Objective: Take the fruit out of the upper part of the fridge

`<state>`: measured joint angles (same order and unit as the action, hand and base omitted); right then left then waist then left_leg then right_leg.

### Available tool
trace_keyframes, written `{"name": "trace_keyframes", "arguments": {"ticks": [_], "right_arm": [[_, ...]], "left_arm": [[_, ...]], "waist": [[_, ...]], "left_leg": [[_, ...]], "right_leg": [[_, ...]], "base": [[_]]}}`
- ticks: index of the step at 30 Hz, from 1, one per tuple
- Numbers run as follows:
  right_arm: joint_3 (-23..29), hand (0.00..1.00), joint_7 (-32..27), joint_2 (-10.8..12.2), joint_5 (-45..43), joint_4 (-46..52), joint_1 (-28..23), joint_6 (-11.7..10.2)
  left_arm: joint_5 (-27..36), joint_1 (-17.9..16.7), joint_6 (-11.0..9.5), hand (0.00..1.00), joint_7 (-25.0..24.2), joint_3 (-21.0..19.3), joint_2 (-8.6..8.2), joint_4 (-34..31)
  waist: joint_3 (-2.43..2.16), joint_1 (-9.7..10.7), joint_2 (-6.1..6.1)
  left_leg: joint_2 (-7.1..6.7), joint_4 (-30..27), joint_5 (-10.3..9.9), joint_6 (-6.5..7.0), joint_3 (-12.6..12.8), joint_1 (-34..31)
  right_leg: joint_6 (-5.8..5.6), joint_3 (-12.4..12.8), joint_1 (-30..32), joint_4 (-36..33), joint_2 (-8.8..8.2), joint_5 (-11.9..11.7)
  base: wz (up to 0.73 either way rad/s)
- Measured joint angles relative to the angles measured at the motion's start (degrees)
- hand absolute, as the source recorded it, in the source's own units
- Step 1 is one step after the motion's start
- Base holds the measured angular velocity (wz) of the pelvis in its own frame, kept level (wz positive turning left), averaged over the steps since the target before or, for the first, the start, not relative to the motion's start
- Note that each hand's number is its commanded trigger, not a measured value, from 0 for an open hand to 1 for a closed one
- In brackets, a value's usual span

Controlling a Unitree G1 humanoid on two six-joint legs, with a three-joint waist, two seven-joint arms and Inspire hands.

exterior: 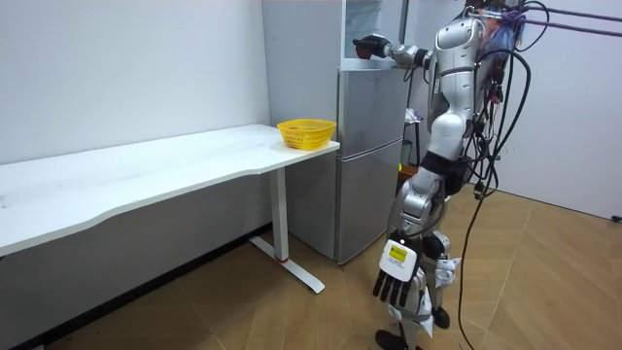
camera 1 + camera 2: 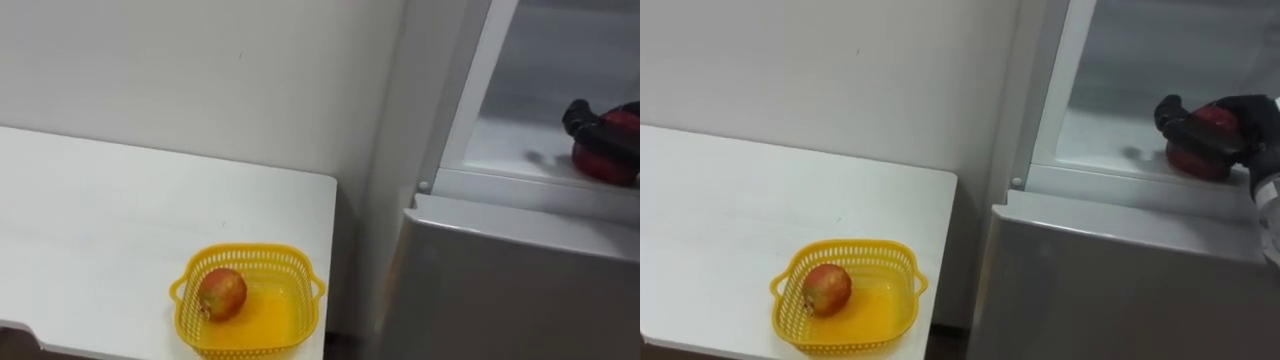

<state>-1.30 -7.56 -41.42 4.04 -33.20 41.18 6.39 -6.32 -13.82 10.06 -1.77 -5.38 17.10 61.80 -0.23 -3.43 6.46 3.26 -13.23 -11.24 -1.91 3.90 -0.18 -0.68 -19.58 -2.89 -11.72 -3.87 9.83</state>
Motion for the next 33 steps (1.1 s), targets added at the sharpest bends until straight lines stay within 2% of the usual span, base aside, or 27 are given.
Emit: {"name": "trace_keyframes", "arguments": {"ticks": [3,10,15,23,28,31,33], "right_arm": [[-0.4,1.00,-0.6,0.1,0.0,0.7,-0.2,0.0],[-0.4,1.00,-1.4,0.3,0.4,4.4,-2.4,0.5],[-0.4,1.00,-3.0,0.3,0.1,12.5,-6.3,1.2],[-0.3,1.00,-8.6,0.5,-3.0,24.1,-6.8,1.1],[0.4,1.00,-12.3,2.8,-9.8,32.7,-9.9,0.7],[0.4,1.00,-12.8,3.7,-12.9,38.0,-11.9,-1.4],[0.4,1.00,-13.5,4.0,-13.7,41.0,-12.2,-1.7]], "left_arm": [[-0.2,0.0,0.0,0.00,0.7,0.0,0.00,-0.3],[-0.1,0.7,0.0,0.00,1.0,-0.1,-0.01,-1.1],[-0.1,1.4,-0.5,0.00,1.3,-0.2,-0.11,-1.2],[-0.1,1.3,-0.8,0.00,2.5,-0.5,-1.07,-1.1],[-0.1,1.5,-1.7,0.00,2.6,-0.1,-2.01,1.5],[0.0,1.9,-2.0,0.00,2.6,-0.1,-2.61,3.1],[0.6,1.9,-2.5,0.00,2.6,0.0,-2.95,3.2]], "waist": [[-0.10,-0.2,-0.35],[-0.25,0.1,-0.11],[-0.30,0.1,-0.20],[-0.77,0.5,-0.91],[-0.52,0.1,-1.18],[-0.26,0.3,-1.54],[-0.16,0.4,-1.71]], "left_leg": [[0.02,0.2,0.0,0.01,0.5,0.5],[-0.01,0.5,0.0,0.01,0.7,0.6],[0.00,0.4,0.0,0.02,0.9,0.6],[0.03,0.6,0.0,0.04,1.7,0.6],[0.07,0.6,0.0,0.04,2.1,1.6],[0.12,1.1,0.0,0.02,2.1,1.7],[0.13,1.4,0.0,0.02,2.1,1.6]], "right_leg": [[0.00,0.6,-0.1,-0.1,0.01,0.0],[0.00,0.9,0.1,-0.1,-0.01,0.0],[0.00,1.2,0.1,0.0,0.00,0.0],[0.01,2.1,0.8,-0.2,0.05,0.0],[0.01,2.5,-0.1,-0.1,0.09,0.0],[0.01,2.4,0.0,-0.3,0.09,0.0],[0.01,2.5,0.0,-0.5,0.09,0.0]], "base": [[-0.07],[-0.02],[-0.01],[-0.06],[-0.03],[0.00],[0.00]]}}
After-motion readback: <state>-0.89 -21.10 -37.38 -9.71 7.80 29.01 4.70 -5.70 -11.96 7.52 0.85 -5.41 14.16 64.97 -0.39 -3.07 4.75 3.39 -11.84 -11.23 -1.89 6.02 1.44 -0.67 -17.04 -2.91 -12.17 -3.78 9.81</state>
